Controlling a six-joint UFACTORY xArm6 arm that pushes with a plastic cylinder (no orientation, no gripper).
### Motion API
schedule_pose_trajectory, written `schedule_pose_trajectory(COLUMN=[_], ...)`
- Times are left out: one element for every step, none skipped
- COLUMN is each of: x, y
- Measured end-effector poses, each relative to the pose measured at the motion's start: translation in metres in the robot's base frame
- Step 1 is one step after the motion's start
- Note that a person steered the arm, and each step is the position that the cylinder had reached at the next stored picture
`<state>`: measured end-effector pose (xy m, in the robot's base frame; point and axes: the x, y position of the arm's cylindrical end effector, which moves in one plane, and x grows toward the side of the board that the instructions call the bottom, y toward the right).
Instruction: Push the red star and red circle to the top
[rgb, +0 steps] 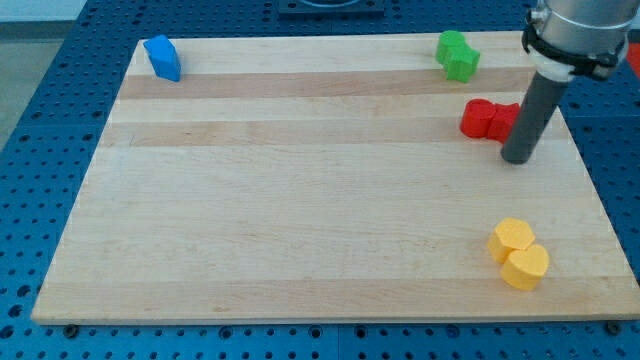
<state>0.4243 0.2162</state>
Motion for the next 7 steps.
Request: schedule_pose_trajectory(x=[-0.02, -0.028, -0.043, -0.073, -0.101, -0.09, -0.033], y=[0.002, 0.016, 0.016, 0.006, 0.0, 0.001, 0.015])
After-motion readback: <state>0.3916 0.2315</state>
